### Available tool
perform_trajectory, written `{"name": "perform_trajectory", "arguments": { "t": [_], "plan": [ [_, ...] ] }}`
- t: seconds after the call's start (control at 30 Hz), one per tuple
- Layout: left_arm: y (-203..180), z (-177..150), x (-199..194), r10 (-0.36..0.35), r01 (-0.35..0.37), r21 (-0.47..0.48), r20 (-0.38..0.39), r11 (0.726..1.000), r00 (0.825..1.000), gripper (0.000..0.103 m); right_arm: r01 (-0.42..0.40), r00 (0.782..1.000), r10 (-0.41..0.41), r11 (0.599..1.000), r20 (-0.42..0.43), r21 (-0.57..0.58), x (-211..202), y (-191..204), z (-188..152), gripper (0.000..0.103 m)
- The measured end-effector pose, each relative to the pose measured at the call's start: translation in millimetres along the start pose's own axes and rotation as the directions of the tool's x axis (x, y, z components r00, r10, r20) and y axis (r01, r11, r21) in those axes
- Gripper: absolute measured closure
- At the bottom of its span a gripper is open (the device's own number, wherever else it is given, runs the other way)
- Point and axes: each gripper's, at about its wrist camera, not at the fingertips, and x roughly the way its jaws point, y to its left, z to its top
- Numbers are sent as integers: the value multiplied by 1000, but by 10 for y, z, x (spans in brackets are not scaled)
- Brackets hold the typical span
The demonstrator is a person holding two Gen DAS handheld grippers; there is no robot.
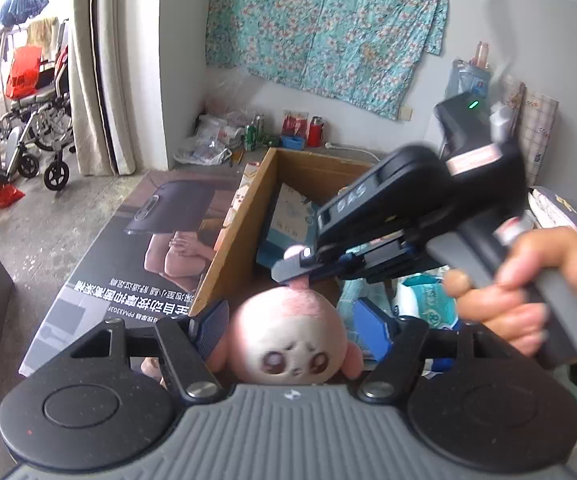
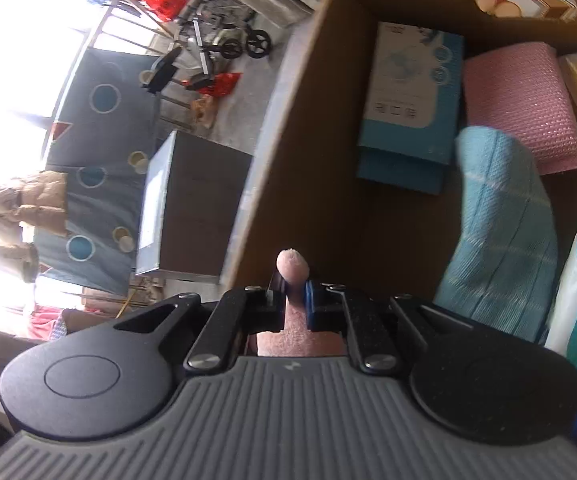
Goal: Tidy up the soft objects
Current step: 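Lower the pink plush doll into the box and open both grippers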
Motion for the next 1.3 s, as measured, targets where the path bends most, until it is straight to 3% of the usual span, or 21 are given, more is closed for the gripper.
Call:
{"name": "perform_trajectory", "arguments": {
  "t": [0.2, 0.53, 0.57, 0.6, 0.7, 0.83, 1.0, 1.2, 1.3],
  "plan": [
    [28, 19, 86, -5, 5, -3, 2, 1000, 1000, 33, 132, 991, -129, 987, 35, -91, 216, -139, 217, 95],
    [8, 20, 130, -5, 5, -7, 13, 1000, 1000, 32, 200, 974, -170, 958, 152, -207, 137, 27, 356, 91],
    [4, 19, 118, -8, 8, -5, 18, 1000, 1000, 32, 194, 975, -165, 959, 149, -206, 119, 21, 354, 88],
    [3, 27, 102, -11, 11, -3, 22, 1000, 1000, 32, 183, 977, -156, 963, 145, -199, 90, 15, 360, 78],
    [-12, 39, 20, -20, 20, -1, 43, 1000, 999, 31, 143, 976, -108, 973, 188, -183, -88, 25, 360, 59],
    [-61, 45, -169, -41, 42, -4, 84, 999, 996, 26, 81, 962, -31, 981, 271, -177, -520, 121, 265, 56],
    [-168, 8, -464, -102, 101, 13, 151, 995, 983, 19, 100, 906, -17, 979, 423, -175, -1274, 209, -279, 45],
    [-374, -172, -805, -182, 178, 41, 232, 983, 956, 10, 208, 822, -100, 969, 561, -131, -1899, 7, -1294, 32],
    [-516, -283, -916, -238, 232, 55, 252, 971, 938, 9, 239, 777, -147, 968, 612, -71, -2167, -225, -1752, 31]
  ]
}}
